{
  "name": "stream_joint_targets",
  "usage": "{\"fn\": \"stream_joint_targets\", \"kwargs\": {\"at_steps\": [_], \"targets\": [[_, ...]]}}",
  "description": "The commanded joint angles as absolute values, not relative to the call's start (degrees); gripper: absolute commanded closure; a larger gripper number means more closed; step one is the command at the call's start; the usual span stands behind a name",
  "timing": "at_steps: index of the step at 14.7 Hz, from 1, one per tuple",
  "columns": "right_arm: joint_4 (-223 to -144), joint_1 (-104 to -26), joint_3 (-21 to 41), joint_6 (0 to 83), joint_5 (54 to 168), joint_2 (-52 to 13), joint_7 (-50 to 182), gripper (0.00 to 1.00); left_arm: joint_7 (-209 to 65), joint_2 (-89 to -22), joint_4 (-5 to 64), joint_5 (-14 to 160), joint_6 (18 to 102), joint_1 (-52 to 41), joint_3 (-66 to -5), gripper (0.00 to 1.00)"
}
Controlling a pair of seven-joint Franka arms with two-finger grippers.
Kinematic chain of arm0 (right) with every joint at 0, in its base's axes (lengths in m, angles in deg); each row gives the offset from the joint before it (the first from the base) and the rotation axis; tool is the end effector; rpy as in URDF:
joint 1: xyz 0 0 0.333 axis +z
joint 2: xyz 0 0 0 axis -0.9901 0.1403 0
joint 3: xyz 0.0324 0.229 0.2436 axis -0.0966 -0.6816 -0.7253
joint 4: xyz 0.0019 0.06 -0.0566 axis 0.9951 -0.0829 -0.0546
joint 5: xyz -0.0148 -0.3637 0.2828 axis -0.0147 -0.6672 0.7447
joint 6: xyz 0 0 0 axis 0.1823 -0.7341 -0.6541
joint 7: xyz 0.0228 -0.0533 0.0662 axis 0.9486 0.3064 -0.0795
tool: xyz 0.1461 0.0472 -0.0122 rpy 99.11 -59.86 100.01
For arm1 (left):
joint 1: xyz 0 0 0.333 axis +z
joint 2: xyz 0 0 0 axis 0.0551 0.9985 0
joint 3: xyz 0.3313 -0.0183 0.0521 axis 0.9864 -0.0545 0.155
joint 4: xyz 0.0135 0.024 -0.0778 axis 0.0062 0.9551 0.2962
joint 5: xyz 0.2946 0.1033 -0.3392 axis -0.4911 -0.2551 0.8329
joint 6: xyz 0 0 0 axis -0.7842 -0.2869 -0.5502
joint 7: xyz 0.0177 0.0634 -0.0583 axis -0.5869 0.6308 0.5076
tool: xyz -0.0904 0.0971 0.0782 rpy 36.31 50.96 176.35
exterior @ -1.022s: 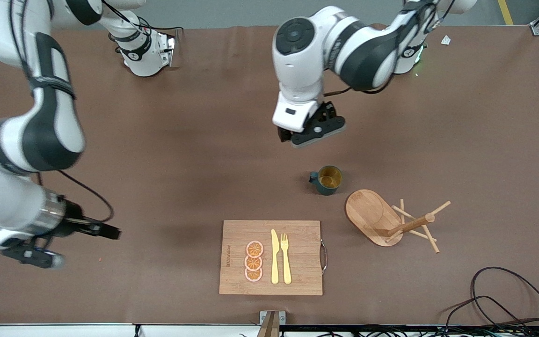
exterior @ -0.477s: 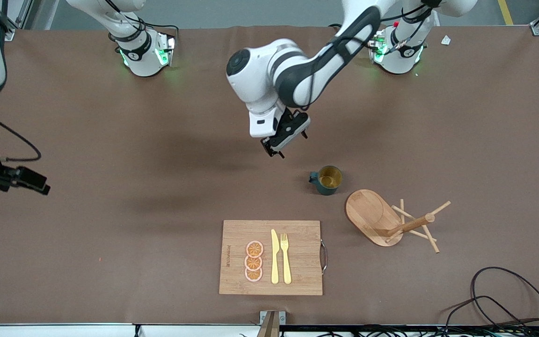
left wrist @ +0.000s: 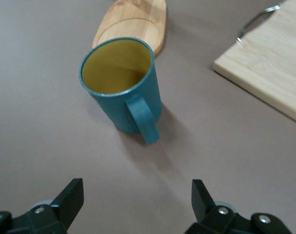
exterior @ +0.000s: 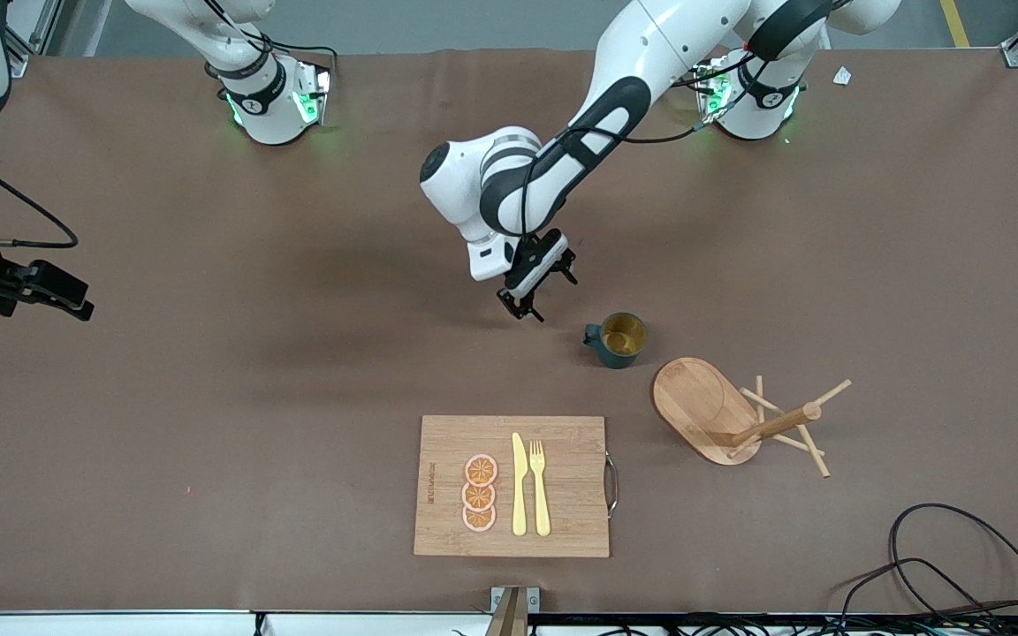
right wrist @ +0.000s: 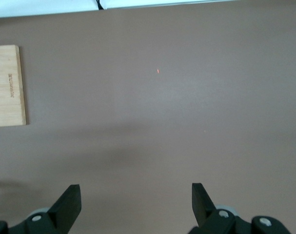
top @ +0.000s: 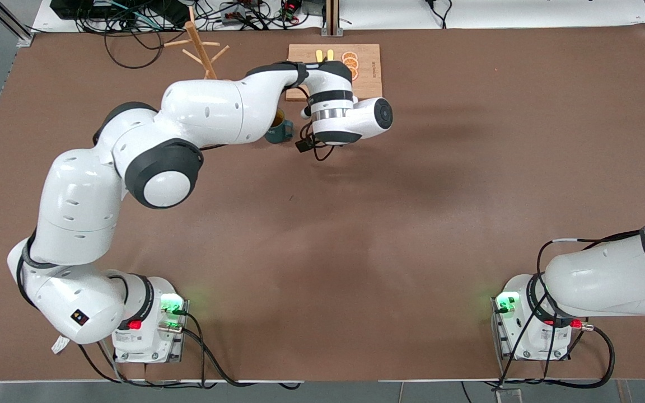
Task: Pass cup and hang on rack
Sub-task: 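Grasp the mug handle with the left gripper and lift it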
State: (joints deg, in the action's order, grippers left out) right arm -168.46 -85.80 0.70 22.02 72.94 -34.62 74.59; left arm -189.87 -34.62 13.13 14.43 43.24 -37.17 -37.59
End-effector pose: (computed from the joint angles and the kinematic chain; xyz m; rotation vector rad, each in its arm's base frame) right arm 0.6876 -0.0055 0.5698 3.1347 -0.1033 0.1033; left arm 0.4754 -0.5677 0.1408 -2.4272 -1.0341 -0.7447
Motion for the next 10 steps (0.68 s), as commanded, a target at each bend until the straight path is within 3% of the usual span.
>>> {"fn": "stream_joint_targets", "kwargs": {"at_steps": [1, 10], "targets": [[-170.79, -86.51, -0.11, 21.66, 72.01, -36.74, 73.74, 0.00, -195.14, -33.19, 12.14, 11.76, 42.25, -37.53, -37.13, 0.05], [-170.79, -84.31, 3.23, 21.83, 72.19, -36.92, 69.89, 0.00, -195.51, -29.32, 12.14, 3.49, 37.24, -38.15, -35.46, 0.24]]}}
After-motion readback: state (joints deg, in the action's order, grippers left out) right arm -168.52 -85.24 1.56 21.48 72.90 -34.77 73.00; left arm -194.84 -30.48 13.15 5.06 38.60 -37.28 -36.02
